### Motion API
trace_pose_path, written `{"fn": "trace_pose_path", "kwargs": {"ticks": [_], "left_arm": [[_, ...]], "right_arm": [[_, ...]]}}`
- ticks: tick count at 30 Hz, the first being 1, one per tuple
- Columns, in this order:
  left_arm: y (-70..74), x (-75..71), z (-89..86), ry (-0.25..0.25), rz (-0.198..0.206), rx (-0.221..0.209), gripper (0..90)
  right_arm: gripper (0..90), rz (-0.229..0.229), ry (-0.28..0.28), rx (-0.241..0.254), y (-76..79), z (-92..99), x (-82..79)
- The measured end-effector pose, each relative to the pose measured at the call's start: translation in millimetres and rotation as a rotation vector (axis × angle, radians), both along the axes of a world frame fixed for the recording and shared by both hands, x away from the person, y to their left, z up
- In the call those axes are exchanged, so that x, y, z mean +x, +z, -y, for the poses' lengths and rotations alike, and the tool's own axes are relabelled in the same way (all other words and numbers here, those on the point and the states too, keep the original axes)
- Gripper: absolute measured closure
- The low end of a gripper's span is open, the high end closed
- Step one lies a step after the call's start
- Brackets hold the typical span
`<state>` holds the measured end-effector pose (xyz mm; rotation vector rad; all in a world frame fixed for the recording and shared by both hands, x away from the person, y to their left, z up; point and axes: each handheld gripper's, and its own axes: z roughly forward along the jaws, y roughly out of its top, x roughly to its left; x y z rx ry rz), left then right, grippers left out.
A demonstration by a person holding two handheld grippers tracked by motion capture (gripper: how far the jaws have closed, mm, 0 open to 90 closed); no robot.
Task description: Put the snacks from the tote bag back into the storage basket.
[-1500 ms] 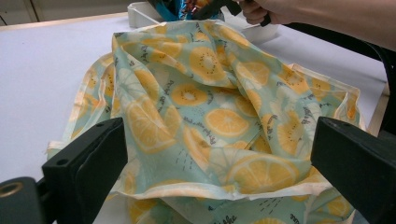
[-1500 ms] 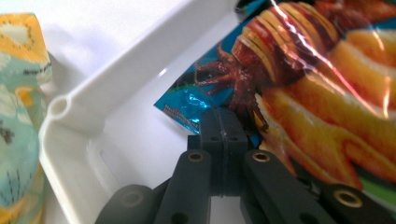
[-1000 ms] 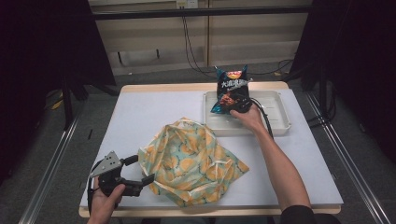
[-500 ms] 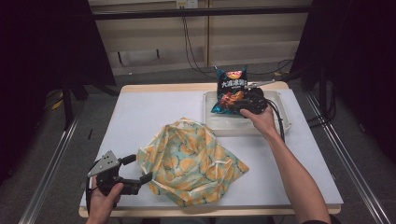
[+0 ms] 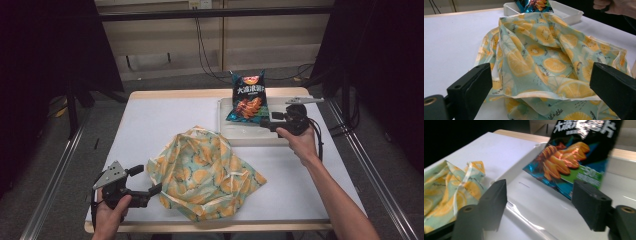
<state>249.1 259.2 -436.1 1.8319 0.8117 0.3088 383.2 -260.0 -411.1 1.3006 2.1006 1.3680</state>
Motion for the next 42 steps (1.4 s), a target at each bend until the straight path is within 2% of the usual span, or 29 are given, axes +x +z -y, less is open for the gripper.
{"fn": "trace_pose_path", "kwargs": {"ticks": [3,4,5,10,12,13,17,19,20,21,22,25,27,31,32,34,36,39,40,42], "left_arm": [[-0.1,0.2,-0.2,0.002,0.001,0.003,4.3],[0.0,0.2,-0.2,0.001,0.0,0.003,4.2],[0.1,0.4,-0.2,-0.006,-0.001,-0.004,4.2],[1.8,-2.3,3.0,-0.012,0.011,0.014,4.2],[1.7,-2.3,2.3,-0.014,0.012,0.005,4.2],[2.0,-2.2,1.3,-0.005,0.016,0.01,4.2],[1.9,-2.1,-1.1,0.011,0.013,0.004,4.2],[2.0,-2.1,-0.8,0.006,0.015,0.01,4.2],[2.4,-2.7,-0.2,0.008,0.015,0.011,4.2],[2.9,-3.1,0.2,0.005,0.019,0.012,4.2],[3.6,-4.0,0.6,0.008,0.023,0.014,4.2],[4.5,-4.9,0.9,0.018,0.026,0.018,4.2],[4.1,-5.1,0.4,0.016,0.022,0.011,4.2],[4.9,-6.8,-1.6,0.024,0.029,0.008,4.1],[5.0,-7.6,-1.5,0.035,0.031,0.007,4.0],[4.9,-8.2,-2.8,0.051,0.033,0.019,4.0],[4.9,-8.1,-4.6,0.062,0.035,0.013,3.8],[5.1,-7.9,-6.5,0.07,0.038,0.003,3.8],[5.1,-8.2,-6.5,0.093,0.043,0.013,3.7],[5.0,-7.2,-7.3,0.103,0.047,0.017,3.0]], "right_arm": [[28.5,0.012,-0.017,-0.009,2.5,6.7,-14.6],[27.3,0.034,-0.036,-0.012,3.9,10.2,-25.4],[27.3,0.034,-0.036,-0.012,3.9,10.2,-25.4],[27.5,0.078,-0.043,0.015,4.5,17.7,-48.8],[27.1,0.079,-0.046,0.01,3.6,19.5,-57.5],[25.5,0.08,-0.053,0.031,1.8,22.9,-67.1],[23.0,0.051,-0.055,0.058,-3.1,29.0,-79.5],[23.0,0.052,-0.068,0.066,-5.3,33.3,-88.8],[23.4,0.063,-0.078,0.058,-5.9,37.1,-97.7],[23.4,0.063,-0.078,0.058,-5.9,37.1,-97.7],[24.8,0.082,-0.094,0.06,-5.6,39.2,-103.3],[24.4,0.103,-0.102,0.063,-4.1,41.6,-118.0],[24.2,0.103,-0.111,0.054,-6.4,41.5,-131.5],[24.2,0.092,-0.119,0.051,-11.7,44.4,-142.4],[24.3,0.075,-0.128,0.044,-17.0,47.4,-149.6],[25.4,0.071,-0.128,0.042,-19.1,49.7,-153.6],[26.8,0.075,-0.146,0.057,-22.5,56.5,-167.4],[27.1,0.077,-0.159,0.059,-23.9,60.8,-176.5],[27.3,0.068,-0.166,0.065,-24.6,63.6,-180.4],[27.8,0.095,-0.191,0.043,-23.8,67.5,-186.7]]}}
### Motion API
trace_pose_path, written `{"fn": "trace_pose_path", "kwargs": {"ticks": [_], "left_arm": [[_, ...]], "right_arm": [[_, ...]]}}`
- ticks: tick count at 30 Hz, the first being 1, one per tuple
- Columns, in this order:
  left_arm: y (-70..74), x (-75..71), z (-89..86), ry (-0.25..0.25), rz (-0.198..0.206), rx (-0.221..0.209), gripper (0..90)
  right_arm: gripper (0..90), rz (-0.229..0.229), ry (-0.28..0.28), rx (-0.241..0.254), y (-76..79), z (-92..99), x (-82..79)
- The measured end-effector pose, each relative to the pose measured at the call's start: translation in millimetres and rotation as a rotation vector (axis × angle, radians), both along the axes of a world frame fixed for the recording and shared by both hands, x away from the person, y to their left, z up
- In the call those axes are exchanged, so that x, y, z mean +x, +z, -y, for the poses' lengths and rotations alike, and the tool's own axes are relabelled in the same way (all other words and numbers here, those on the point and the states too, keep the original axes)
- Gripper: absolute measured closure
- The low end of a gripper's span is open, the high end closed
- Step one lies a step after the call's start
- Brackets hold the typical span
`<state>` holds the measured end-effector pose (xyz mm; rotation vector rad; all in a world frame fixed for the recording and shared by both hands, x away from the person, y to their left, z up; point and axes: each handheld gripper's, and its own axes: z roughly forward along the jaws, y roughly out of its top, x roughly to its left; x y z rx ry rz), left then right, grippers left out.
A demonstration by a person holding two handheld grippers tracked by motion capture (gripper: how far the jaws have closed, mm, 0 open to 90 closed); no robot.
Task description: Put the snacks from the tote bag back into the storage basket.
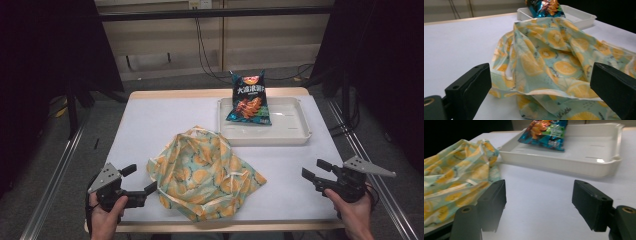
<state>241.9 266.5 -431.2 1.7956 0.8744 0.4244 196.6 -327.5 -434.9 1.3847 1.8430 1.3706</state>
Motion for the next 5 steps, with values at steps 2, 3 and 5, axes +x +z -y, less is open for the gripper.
{"fn": "trace_pose_path", "kwargs": {"ticks": [2,3,5], "left_arm": [[-0.7,1.8,-0.9,0.001,-0.009,-0.005,2.5],[-1.1,2.0,-1.2,0.002,-0.011,-0.008,2.5],[-1.8,2.5,-1.9,0.006,-0.015,0.003,2.5]], "right_arm": [[27.7,-0.001,-0.011,0.015,0.2,1.1,-0.2],[27.4,-0.002,-0.016,0.012,0.0,0.9,0.8],[26.6,-0.007,-0.014,0.009,-0.7,0.2,3.4]]}}
